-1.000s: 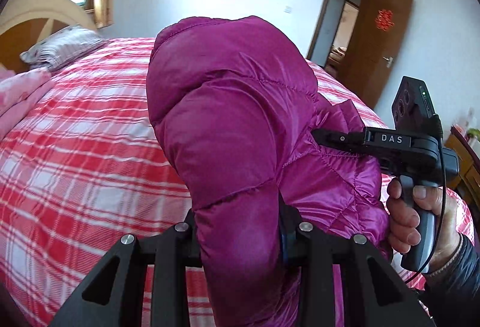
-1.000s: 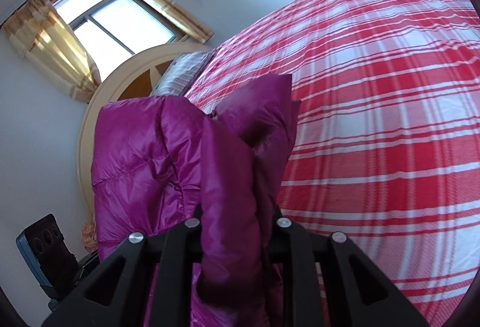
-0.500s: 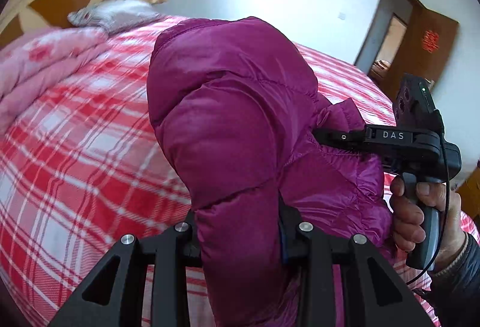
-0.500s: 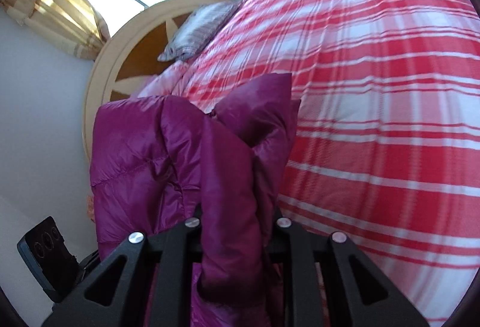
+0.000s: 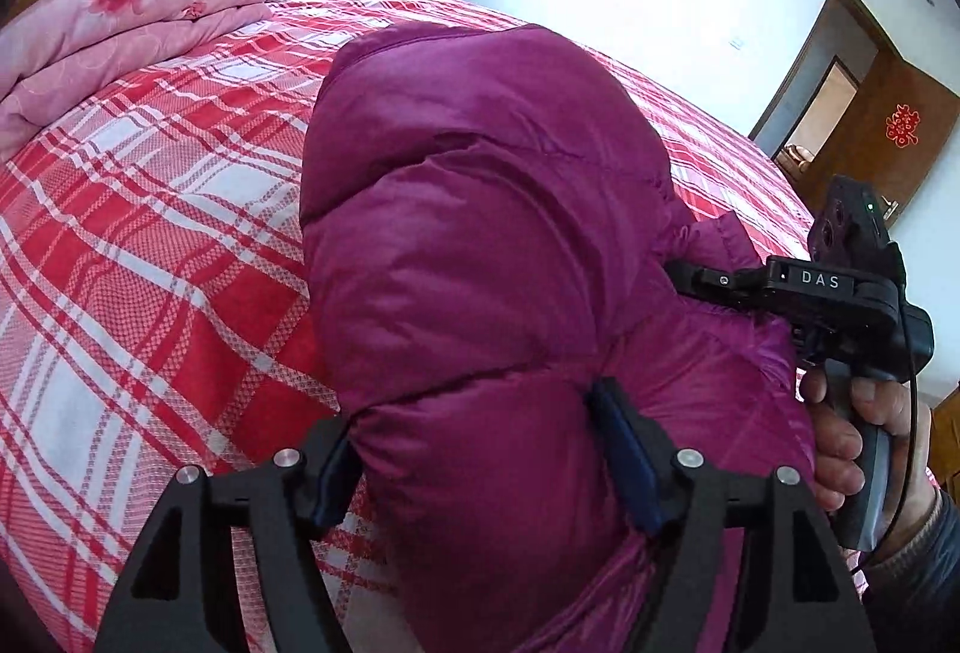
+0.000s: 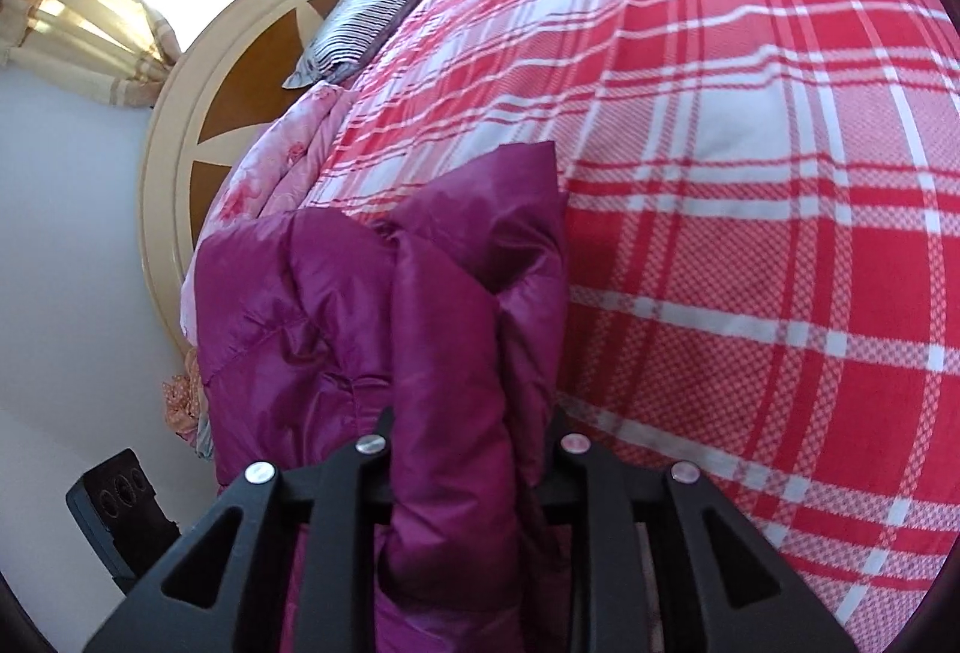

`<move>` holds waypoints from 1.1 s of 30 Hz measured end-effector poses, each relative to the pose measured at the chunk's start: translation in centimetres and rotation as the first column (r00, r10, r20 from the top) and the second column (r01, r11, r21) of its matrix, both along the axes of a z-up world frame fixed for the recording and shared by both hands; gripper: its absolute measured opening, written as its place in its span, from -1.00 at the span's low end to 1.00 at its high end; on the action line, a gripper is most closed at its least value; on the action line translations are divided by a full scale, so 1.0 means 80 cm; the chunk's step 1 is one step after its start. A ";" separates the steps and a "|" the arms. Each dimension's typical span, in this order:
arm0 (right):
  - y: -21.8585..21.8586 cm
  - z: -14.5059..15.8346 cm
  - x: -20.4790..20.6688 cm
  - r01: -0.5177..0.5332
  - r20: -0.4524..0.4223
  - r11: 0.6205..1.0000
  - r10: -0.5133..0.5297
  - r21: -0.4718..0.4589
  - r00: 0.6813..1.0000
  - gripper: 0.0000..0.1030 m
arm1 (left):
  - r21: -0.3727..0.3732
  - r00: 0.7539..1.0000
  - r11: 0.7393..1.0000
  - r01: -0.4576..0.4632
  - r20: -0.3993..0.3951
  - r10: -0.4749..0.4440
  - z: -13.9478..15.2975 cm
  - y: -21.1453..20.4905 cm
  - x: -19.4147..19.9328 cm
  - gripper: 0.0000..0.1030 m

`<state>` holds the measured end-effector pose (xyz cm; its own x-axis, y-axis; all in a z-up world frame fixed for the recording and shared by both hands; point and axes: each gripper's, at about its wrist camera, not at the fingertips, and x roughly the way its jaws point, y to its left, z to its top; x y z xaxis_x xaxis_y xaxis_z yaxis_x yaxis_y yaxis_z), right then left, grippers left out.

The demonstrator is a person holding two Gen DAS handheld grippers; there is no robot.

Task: Fold large clothes
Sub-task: 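Lower the folded jacket onto the bed and open both grippers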

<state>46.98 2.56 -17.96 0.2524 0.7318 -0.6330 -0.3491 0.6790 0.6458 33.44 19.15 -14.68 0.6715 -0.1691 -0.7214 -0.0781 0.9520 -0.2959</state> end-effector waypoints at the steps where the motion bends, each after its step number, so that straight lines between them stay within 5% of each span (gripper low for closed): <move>1: -0.002 -0.002 -0.001 0.002 -0.002 1.000 -0.002 -0.002 1.000 -0.50 | -0.003 1.000 1.000 -0.006 0.001 0.006 -0.002 0.000 0.000 0.46; 9: -0.004 -0.005 -0.005 0.022 0.013 0.999 -0.021 -0.046 1.000 -0.35 | 0.055 1.000 0.998 -0.018 0.022 0.016 -0.008 -0.004 -0.002 0.54; 15: -0.013 0.000 -0.010 0.060 0.018 0.996 -0.058 -0.065 0.998 0.04 | 0.053 0.998 0.997 -0.062 -0.007 0.063 0.008 -0.002 -0.012 0.57; 19: -0.033 0.011 -0.016 0.111 0.012 0.993 -0.110 -0.050 0.994 0.25 | 0.150 0.996 0.985 -0.086 0.013 0.085 0.036 -0.009 -0.027 0.57; 27: -0.065 0.069 -0.062 0.228 0.159 0.969 -0.212 -0.094 0.964 0.43 | 0.227 0.988 0.968 -0.103 0.138 0.072 0.101 -0.015 -0.079 0.57; 33: -0.078 0.140 -0.137 0.331 0.327 0.938 -0.282 -0.104 0.902 0.54 | 0.251 0.961 0.959 -0.135 0.269 0.065 0.159 -0.024 -0.113 0.57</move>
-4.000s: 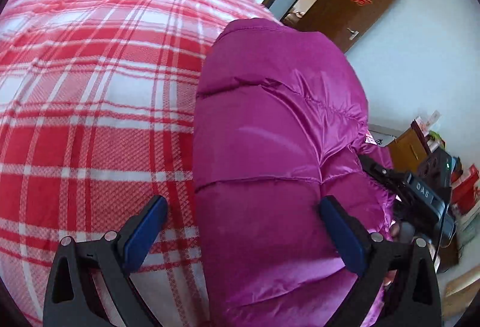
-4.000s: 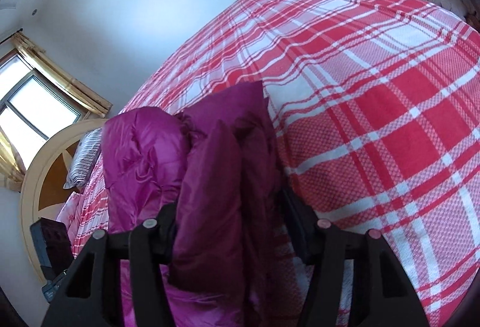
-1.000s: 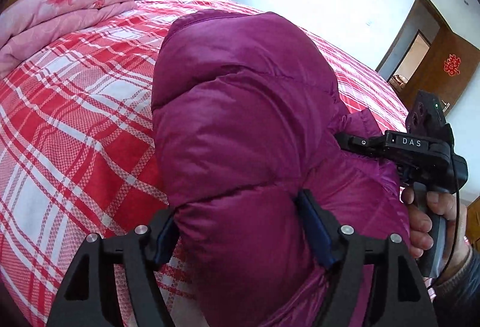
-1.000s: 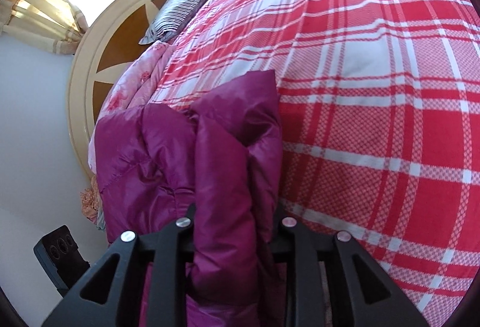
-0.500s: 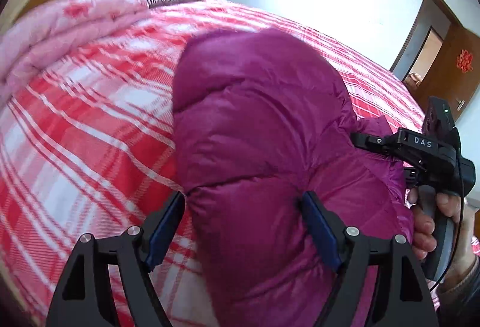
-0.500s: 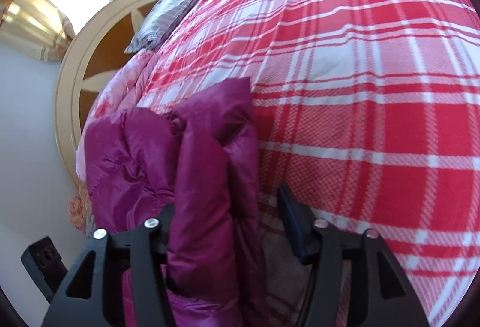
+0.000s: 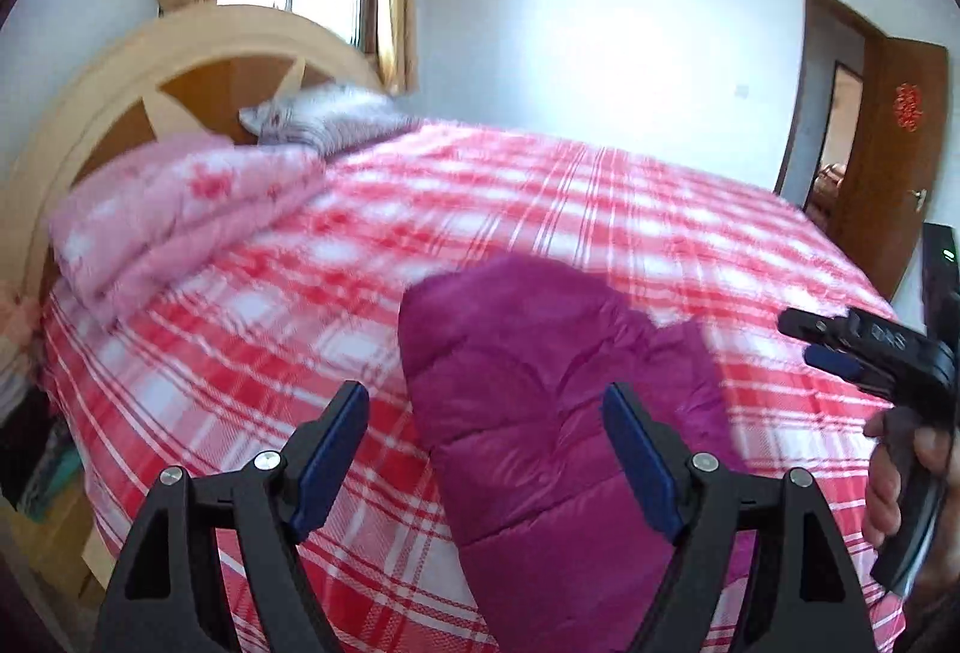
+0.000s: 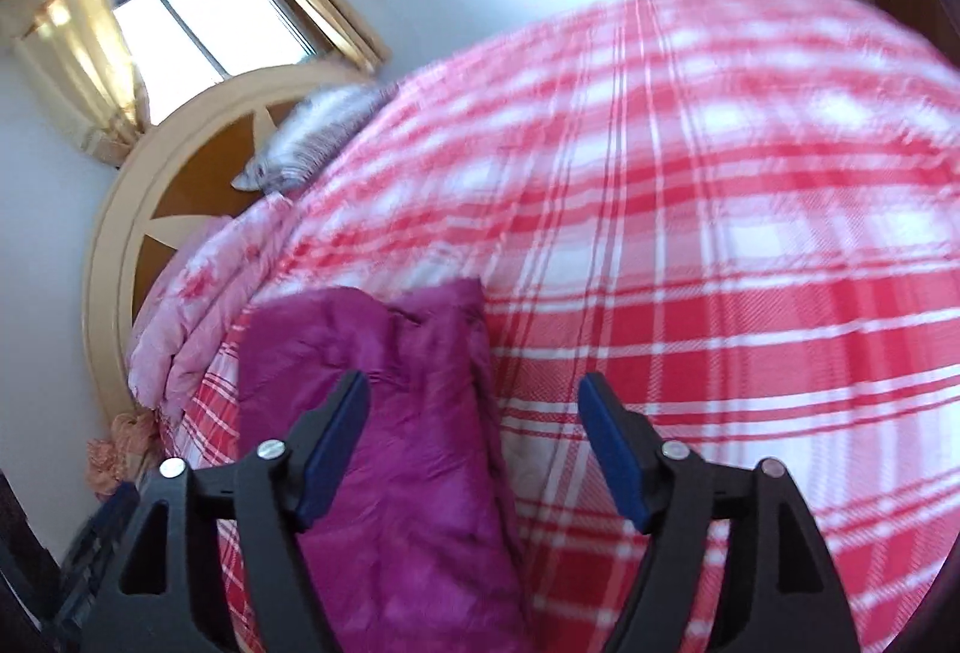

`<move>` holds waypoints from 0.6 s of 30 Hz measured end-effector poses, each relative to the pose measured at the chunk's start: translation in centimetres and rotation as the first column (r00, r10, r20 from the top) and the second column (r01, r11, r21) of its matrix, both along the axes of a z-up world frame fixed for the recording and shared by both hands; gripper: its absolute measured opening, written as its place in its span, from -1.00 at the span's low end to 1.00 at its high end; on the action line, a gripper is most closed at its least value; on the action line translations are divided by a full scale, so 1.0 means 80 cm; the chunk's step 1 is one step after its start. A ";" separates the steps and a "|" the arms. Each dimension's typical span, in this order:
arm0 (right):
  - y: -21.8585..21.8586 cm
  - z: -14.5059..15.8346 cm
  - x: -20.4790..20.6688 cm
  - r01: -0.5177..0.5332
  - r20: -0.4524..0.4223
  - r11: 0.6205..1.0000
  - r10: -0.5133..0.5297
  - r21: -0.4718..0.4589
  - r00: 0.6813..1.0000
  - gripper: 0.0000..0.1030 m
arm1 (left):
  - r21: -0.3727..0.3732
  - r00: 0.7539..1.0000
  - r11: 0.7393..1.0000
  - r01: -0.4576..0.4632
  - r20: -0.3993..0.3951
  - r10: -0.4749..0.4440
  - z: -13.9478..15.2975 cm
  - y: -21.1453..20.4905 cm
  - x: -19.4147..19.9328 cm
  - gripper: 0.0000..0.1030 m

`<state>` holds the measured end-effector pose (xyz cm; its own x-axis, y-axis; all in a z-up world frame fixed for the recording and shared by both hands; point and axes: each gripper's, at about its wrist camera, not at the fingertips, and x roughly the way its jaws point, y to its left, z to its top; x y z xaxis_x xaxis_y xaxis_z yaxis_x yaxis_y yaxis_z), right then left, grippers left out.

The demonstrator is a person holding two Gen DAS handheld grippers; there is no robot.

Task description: Fold large clothes

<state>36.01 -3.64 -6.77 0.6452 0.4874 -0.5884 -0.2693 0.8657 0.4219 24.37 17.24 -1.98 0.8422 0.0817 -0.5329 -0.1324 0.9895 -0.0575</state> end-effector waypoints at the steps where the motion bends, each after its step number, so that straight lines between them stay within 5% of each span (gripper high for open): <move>1: -0.001 0.014 -0.019 0.012 0.047 1.000 -0.012 -0.005 0.999 0.62 | 0.005 0.999 1.000 0.008 0.033 -0.008 0.010 -0.001 -0.008 0.57; 8: -0.003 0.076 -0.121 0.077 0.284 0.996 -0.061 -0.046 0.957 0.88 | -0.015 0.992 0.999 0.048 0.115 -0.046 0.044 -0.005 -0.036 0.59; 18: 0.004 0.104 -0.168 0.092 0.410 0.992 -0.048 -0.089 0.911 1.00 | -0.011 0.990 0.998 0.055 0.132 -0.054 0.048 -0.006 -0.043 0.60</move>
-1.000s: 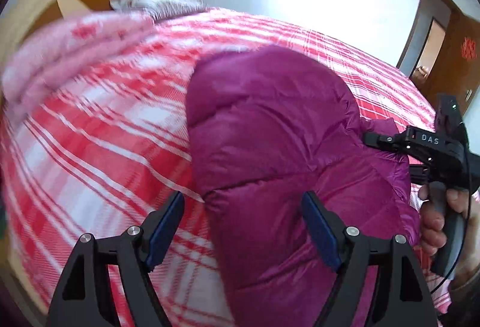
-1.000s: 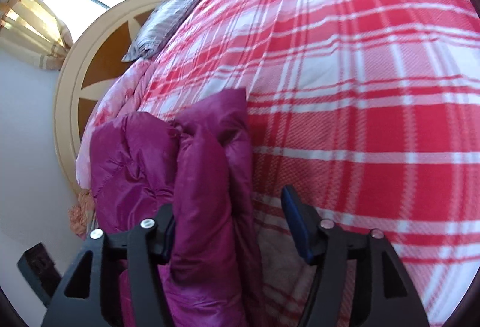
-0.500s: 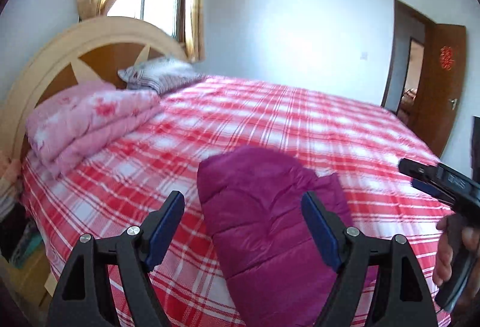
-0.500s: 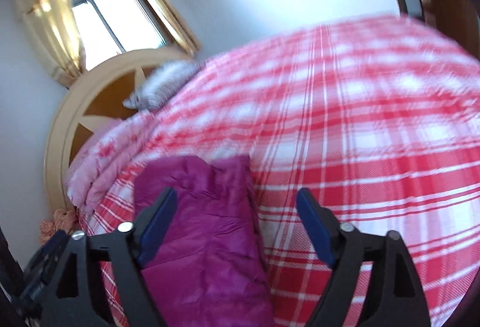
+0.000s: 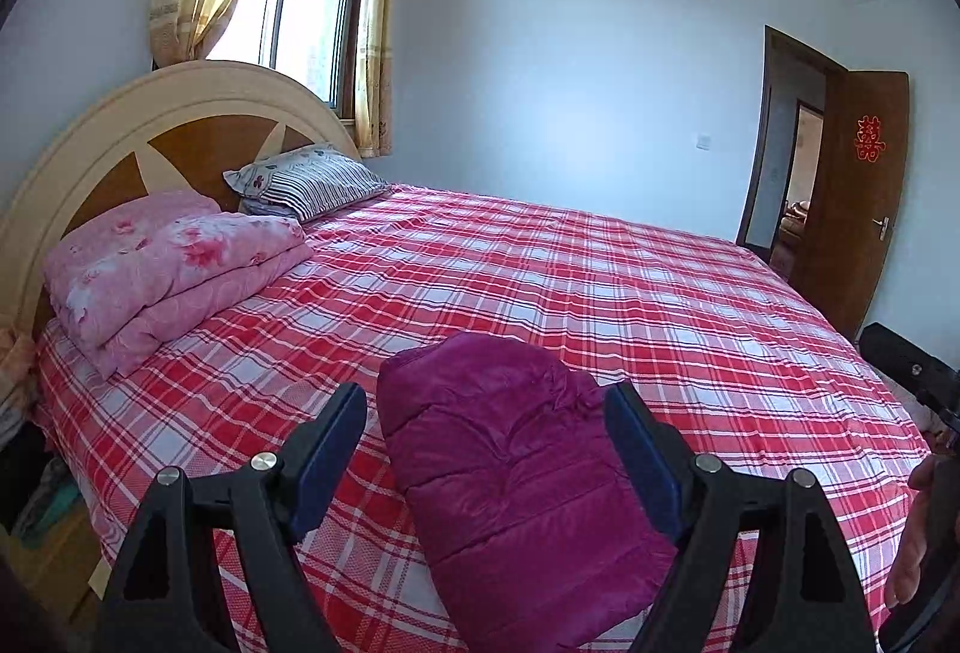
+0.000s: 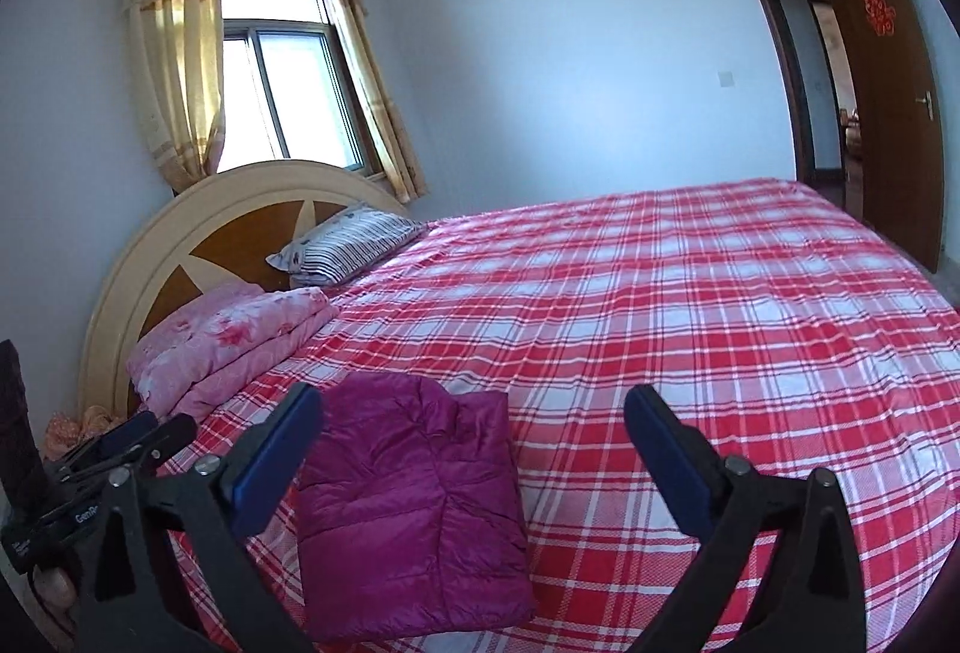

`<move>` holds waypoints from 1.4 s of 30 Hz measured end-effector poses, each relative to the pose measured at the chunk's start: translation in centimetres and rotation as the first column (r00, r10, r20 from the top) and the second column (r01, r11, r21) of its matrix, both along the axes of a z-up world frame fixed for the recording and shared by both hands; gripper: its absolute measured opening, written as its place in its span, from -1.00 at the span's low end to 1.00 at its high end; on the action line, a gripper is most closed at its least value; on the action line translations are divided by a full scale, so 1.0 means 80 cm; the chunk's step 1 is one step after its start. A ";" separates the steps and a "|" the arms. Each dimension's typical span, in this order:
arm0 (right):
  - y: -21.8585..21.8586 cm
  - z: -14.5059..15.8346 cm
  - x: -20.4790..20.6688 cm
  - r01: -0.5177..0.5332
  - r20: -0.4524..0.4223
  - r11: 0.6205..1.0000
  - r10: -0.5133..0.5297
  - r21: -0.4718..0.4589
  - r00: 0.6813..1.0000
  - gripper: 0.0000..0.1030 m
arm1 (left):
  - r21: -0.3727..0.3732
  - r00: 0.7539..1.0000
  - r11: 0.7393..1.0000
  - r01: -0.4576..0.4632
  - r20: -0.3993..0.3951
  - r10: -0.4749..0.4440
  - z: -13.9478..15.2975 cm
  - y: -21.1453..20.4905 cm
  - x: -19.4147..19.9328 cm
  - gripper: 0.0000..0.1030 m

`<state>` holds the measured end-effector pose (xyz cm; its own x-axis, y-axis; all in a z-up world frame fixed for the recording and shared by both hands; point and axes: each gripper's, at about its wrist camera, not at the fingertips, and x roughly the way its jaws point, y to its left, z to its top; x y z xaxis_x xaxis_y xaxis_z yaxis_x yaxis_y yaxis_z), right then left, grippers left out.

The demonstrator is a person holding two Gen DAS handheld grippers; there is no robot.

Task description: Fold large clothes

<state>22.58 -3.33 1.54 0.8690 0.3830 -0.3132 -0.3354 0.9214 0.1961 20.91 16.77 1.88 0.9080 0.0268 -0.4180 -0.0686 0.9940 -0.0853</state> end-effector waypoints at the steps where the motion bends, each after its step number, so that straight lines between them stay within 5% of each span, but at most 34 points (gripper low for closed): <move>1: 0.000 0.001 -0.005 0.002 0.011 1.000 -0.001 -0.001 1.000 1.00 | -0.002 1.000 1.000 0.000 -0.001 0.000 -0.001 0.001 0.000 0.60; 42: -0.002 -0.001 -0.032 -0.005 0.037 1.000 0.006 -0.010 0.999 1.00 | 0.003 0.999 1.000 -0.021 -0.038 0.021 0.000 0.002 0.002 0.61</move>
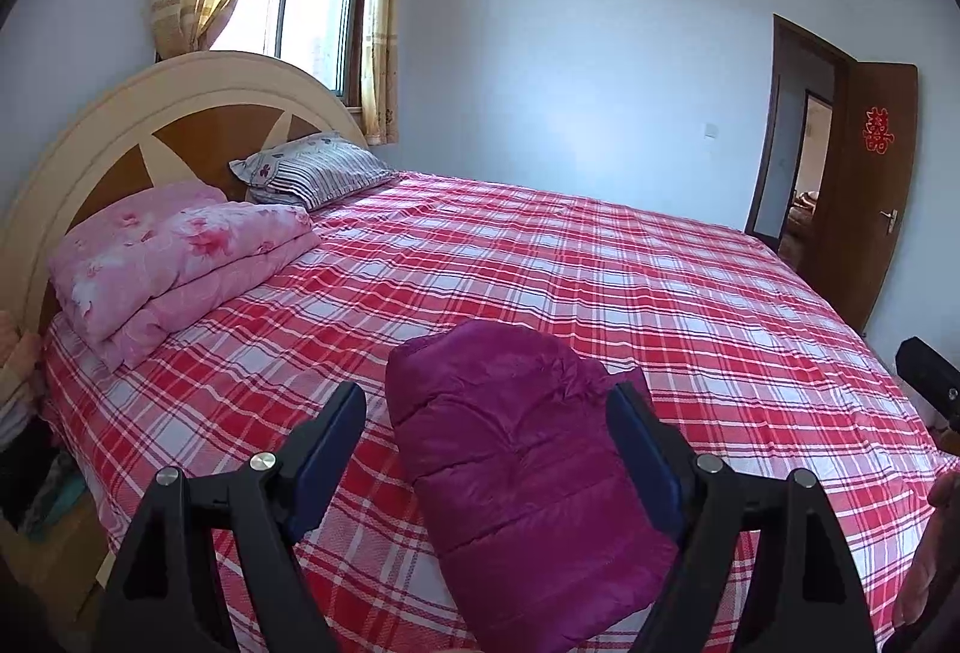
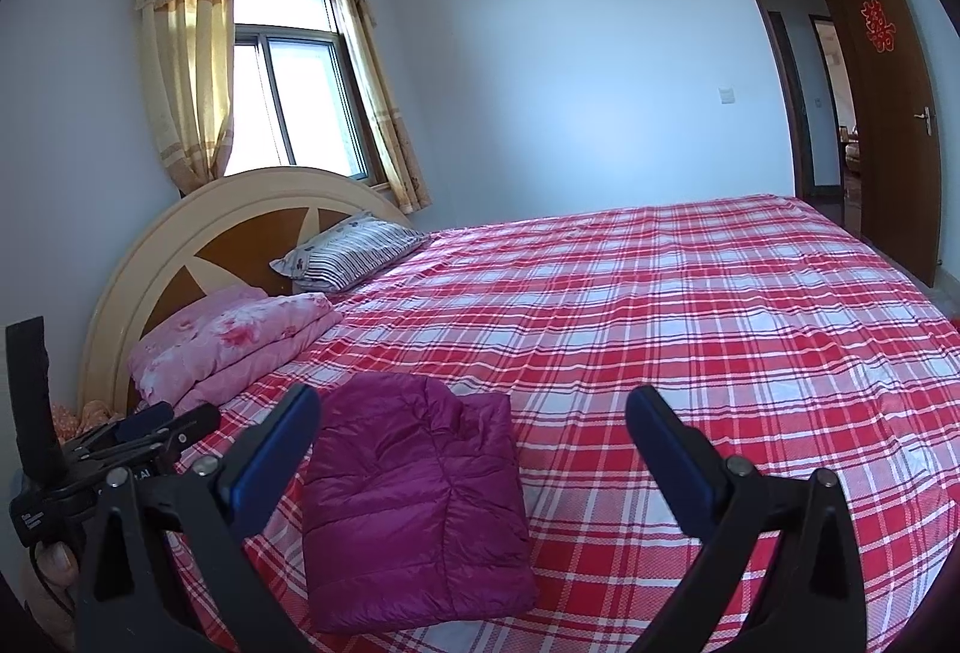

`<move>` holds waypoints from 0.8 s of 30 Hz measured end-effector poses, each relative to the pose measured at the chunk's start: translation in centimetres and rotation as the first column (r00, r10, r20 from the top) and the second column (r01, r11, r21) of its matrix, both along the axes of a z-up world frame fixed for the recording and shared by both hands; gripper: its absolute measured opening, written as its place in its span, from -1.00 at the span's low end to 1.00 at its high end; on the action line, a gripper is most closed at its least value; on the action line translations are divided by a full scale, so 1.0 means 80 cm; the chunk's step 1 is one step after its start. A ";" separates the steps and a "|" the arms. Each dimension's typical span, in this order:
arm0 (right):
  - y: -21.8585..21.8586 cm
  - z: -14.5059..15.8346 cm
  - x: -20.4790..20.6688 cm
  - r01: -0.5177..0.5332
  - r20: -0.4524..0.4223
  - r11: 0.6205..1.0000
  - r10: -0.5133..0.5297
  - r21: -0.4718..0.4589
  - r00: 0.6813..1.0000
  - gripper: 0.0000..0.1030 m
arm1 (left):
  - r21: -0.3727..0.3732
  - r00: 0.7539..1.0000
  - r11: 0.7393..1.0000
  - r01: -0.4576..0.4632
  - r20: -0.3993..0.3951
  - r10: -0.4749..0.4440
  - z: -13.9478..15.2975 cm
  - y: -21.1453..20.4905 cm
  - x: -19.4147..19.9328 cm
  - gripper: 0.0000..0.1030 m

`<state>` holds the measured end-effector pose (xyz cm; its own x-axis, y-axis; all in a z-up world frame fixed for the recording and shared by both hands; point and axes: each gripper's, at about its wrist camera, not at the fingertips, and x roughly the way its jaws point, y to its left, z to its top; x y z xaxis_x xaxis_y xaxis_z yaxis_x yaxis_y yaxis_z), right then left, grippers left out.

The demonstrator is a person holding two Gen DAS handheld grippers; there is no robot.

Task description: Fold large clothes

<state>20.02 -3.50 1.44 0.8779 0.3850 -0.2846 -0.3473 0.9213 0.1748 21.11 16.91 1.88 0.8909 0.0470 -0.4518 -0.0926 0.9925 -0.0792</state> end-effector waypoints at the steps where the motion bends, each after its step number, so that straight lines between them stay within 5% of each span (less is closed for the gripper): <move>1: 0.001 0.000 -0.001 0.000 0.003 1.000 0.000 -0.003 1.000 1.00 | -0.002 1.000 1.000 -0.001 0.001 0.001 0.000 0.000 0.000 0.61; 24: 0.003 -0.009 0.003 -0.012 -0.017 1.000 0.012 -0.029 1.000 1.00 | 0.037 1.000 0.999 -0.016 0.008 0.016 -0.010 -0.001 0.004 0.76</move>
